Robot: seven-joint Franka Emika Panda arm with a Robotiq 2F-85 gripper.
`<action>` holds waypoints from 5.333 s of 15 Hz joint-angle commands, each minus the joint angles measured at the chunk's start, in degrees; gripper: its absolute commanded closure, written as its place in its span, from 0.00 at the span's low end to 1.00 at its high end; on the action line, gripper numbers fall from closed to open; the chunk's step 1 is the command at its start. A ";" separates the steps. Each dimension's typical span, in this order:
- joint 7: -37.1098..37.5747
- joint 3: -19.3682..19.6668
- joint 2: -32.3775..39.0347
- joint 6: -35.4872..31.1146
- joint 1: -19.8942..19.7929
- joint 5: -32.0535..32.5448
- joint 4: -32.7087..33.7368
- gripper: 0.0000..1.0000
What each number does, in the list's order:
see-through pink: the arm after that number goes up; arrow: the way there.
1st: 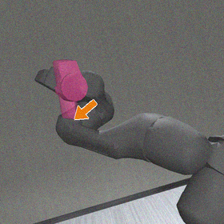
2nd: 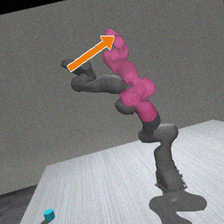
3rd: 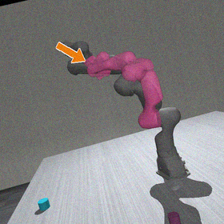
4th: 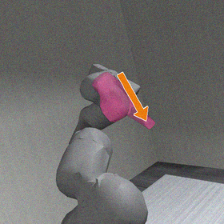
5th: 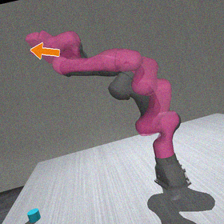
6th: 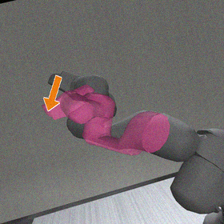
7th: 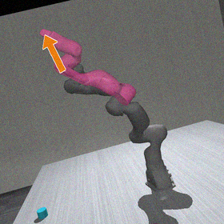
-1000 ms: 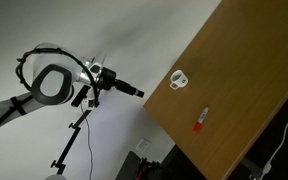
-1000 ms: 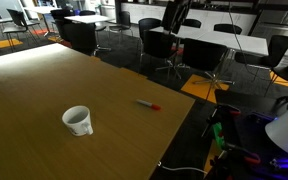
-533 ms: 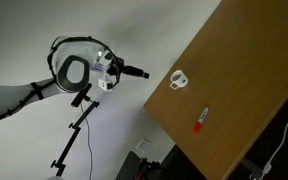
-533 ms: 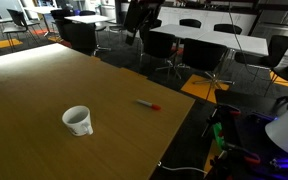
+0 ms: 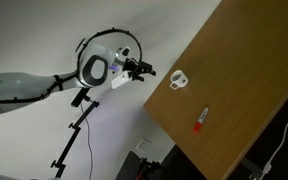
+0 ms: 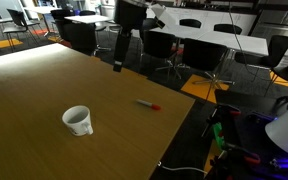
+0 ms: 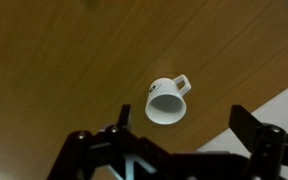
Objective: Move the mug to the left
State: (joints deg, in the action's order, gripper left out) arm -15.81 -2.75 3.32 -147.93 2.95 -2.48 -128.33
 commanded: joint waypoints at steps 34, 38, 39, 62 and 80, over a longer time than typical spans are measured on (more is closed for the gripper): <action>-57.61 -10.80 28.32 4.12 -4.53 9.38 22.90 0.00; -69.83 -11.68 28.54 7.40 -7.02 8.17 23.58 0.00; -65.83 -10.03 28.06 4.59 -5.12 8.49 21.82 0.00; -79.39 -9.58 41.10 5.31 -5.38 10.01 36.90 0.00; -78.98 -6.83 48.12 9.98 -2.70 10.77 43.80 0.09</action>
State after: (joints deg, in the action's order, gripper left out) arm -95.43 -10.68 49.80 -140.48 -0.92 7.47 -88.11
